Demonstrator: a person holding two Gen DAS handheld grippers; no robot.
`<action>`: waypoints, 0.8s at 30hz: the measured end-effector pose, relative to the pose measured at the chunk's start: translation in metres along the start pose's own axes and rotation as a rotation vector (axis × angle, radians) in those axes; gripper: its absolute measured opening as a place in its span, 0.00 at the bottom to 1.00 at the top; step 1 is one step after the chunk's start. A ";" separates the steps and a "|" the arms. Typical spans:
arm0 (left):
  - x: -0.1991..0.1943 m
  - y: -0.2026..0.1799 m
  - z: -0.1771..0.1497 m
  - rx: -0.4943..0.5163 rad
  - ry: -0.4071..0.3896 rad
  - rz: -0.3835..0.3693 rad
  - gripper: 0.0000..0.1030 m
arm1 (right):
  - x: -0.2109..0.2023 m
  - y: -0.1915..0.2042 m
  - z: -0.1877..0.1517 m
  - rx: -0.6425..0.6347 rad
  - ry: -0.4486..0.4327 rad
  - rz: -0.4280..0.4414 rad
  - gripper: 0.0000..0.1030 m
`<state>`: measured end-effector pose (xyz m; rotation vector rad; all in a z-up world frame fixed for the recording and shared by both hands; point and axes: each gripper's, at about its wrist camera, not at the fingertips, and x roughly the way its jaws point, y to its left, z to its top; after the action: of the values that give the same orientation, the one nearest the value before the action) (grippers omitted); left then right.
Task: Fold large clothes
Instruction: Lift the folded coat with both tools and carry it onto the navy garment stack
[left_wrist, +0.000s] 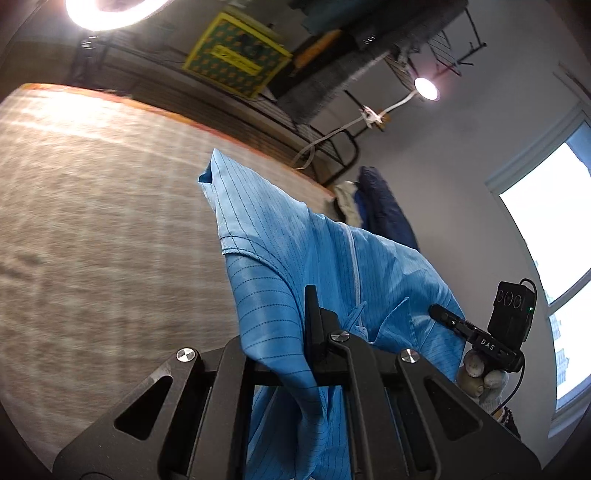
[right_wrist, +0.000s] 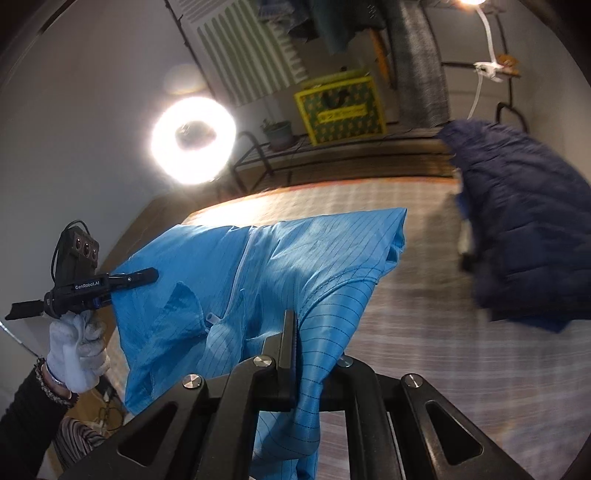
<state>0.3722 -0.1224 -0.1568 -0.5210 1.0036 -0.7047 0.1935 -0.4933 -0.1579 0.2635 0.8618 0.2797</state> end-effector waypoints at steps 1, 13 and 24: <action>0.006 -0.008 0.002 0.003 0.001 -0.011 0.03 | -0.009 -0.008 0.001 -0.001 -0.008 -0.015 0.02; 0.112 -0.125 0.044 0.119 0.037 -0.111 0.02 | -0.090 -0.100 0.026 0.001 -0.076 -0.176 0.02; 0.218 -0.218 0.096 0.224 0.015 -0.168 0.02 | -0.130 -0.191 0.095 0.009 -0.193 -0.343 0.02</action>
<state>0.4719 -0.4224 -0.0895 -0.4071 0.8882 -0.9598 0.2124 -0.7274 -0.0714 0.1439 0.7033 -0.0691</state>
